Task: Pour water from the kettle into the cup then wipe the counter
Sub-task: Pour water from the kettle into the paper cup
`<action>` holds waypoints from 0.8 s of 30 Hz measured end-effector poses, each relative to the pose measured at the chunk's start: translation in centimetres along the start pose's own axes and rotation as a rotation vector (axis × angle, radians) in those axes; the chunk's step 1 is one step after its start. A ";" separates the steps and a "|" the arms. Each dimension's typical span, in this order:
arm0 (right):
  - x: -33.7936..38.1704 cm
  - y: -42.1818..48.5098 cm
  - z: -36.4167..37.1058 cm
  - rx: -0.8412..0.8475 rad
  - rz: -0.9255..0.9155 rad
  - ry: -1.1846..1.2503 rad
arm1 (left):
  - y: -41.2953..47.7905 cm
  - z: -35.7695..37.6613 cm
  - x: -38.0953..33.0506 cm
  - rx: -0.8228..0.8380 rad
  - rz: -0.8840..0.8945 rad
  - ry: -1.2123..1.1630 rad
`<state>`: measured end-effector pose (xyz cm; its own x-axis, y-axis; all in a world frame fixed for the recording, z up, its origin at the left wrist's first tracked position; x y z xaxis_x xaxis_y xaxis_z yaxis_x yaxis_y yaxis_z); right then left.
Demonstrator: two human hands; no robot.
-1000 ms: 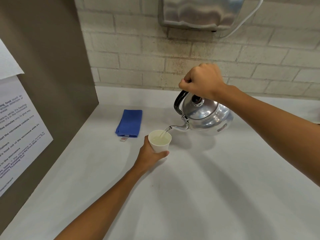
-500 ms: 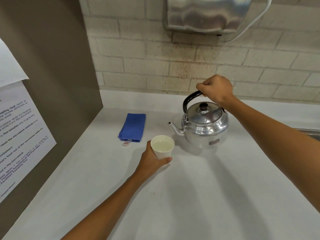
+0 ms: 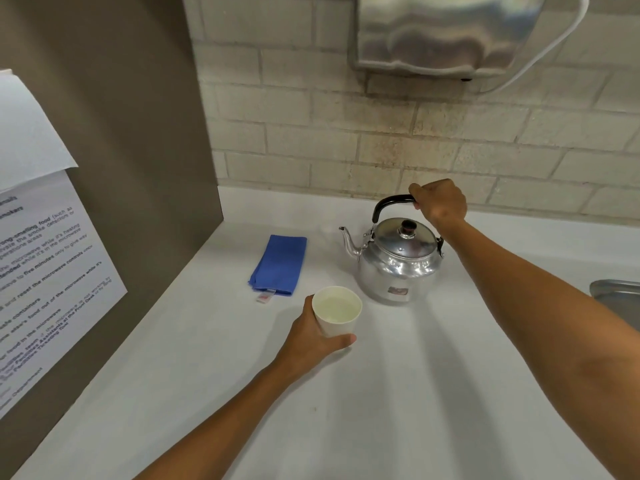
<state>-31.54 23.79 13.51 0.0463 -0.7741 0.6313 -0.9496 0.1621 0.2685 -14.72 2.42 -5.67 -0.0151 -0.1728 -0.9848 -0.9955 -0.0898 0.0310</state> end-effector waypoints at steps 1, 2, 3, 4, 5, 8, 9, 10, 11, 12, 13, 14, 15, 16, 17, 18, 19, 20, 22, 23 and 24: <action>-0.1 0.1 0.2 -0.003 0.012 0.002 | 0.0 0.0 0.0 0.002 -0.002 -0.005; -0.1 0.3 0.5 -0.005 0.021 0.001 | 0.0 0.0 0.0 0.003 -0.004 -0.010; -0.1 0.4 0.7 -0.006 0.027 -0.001 | -0.1 -0.1 0.1 0.001 -0.005 -0.013; -0.2 0.6 1.0 -0.004 0.030 -0.004 | -0.1 -0.1 0.1 -0.001 -0.007 -0.012; -0.2 0.7 1.3 -0.001 0.031 -0.007 | -0.1 -0.1 0.1 0.000 -0.009 -0.010; -0.3 1.1 2.0 0.010 0.033 -0.023 | -0.2 0.0 -0.1 0.007 -0.010 -0.006; -0.3 1.3 2.2 0.013 0.033 -0.032 | -0.2 0.0 -0.1 0.009 -0.010 -0.006; -0.3 1.3 2.3 0.015 0.033 -0.041 | -0.1 0.0 -0.1 0.010 -0.011 -0.006; -0.3 1.4 2.4 0.016 0.033 -0.047 | -0.1 0.0 -0.1 0.009 -0.013 -0.004; -0.3 1.5 2.5 0.016 0.032 -0.049 | -0.1 0.0 -0.1 0.008 -0.015 -0.002; -0.4 1.6 2.6 0.016 0.031 -0.047 | -0.1 0.0 -0.1 0.005 -0.016 0.000; -0.4 1.7 2.7 0.017 0.030 -0.043 | -0.1 -0.1 -0.1 0.002 -0.014 0.002; -0.4 1.8 2.8 0.019 0.030 -0.041 | -0.2 -0.1 -0.2 0.001 -0.012 0.002; -0.4 1.9 2.8 0.023 0.030 -0.039 | -0.2 -0.1 -0.2 0.001 -0.011 0.001; -0.4 1.9 2.9 0.028 0.031 -0.037 | -0.2 -0.1 -0.2 0.003 -0.010 -0.001; -0.5 2.0 3.0 0.033 0.031 -0.034 | -0.3 -0.1 -0.2 0.006 -0.009 -0.001; -0.5 2.1 3.0 0.037 0.033 -0.030 | -0.3 0.0 -0.3 0.008 -0.008 0.001; -0.5 2.1 3.1 0.039 0.035 -0.026 | -0.3 -0.1 -0.4 0.010 -0.009 0.004; -0.6 2.2 3.3 0.044 0.037 -0.025 | -0.4 -0.1 -0.5 0.012 -0.015 0.006; -0.6 2.2 3.5 0.048 0.037 -0.028 | -0.4 -0.1 -0.5 0.014 -0.018 0.008; -0.7 2.3 3.6 0.054 0.036 -0.031 | -0.4 -0.1 -0.6 0.014 -0.018 0.008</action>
<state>-34.83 22.48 11.09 0.0031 -0.7873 0.6166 -0.9657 0.1577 0.2062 -14.31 2.48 -5.09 0.0038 -0.1791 -0.9838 -0.9968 -0.0792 0.0106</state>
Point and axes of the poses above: each hand's wrist, its own y-axis towards the middle knuckle, its own z-axis out of the palm, x = y × z, the point moved 10 cm from there along y, towards the middle knuckle, and after that the axes turned 8 degrees about -y, right-handed, at the moved point
